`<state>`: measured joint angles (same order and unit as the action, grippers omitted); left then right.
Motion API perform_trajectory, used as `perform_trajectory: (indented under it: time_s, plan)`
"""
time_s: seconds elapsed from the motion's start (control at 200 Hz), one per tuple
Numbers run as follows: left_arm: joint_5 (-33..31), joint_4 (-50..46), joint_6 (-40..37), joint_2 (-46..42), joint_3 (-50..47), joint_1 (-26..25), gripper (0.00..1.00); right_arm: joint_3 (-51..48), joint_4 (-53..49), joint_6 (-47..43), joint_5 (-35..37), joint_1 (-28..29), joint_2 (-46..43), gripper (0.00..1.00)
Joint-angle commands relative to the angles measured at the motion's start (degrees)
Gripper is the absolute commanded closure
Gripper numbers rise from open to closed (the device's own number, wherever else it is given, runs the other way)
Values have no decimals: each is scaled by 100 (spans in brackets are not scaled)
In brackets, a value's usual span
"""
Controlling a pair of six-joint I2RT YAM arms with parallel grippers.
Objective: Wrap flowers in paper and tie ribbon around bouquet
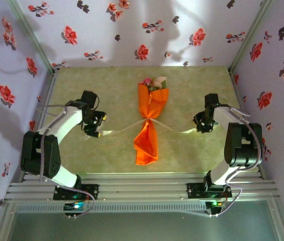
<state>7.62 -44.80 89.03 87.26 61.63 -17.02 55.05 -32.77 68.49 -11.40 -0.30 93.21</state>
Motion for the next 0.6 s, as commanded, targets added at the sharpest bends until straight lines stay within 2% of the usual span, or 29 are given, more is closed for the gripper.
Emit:
perform_trajectory:
  time_s: [0.0,0.075,0.17,0.28,0.405,0.595]
  plan:
    - [-210,-743,-54,-139,247,-344,21,149,-199,-85,190,80,-100,78]
    - [-233,-976,146,-159,236,-475,20,181,-198,-71,182,116,-68,78]
    - [-119,-810,437,-146,120,-635,21,225,-212,-66,182,149,-66,78]
    - [94,-182,1043,68,-33,-872,22,243,-203,-57,191,185,-75,78]
    - [133,308,1789,547,19,-1024,28,260,-202,-49,182,227,-66,78]
    - [26,74,2267,1261,308,-1085,35,222,-212,0,191,245,-151,78]
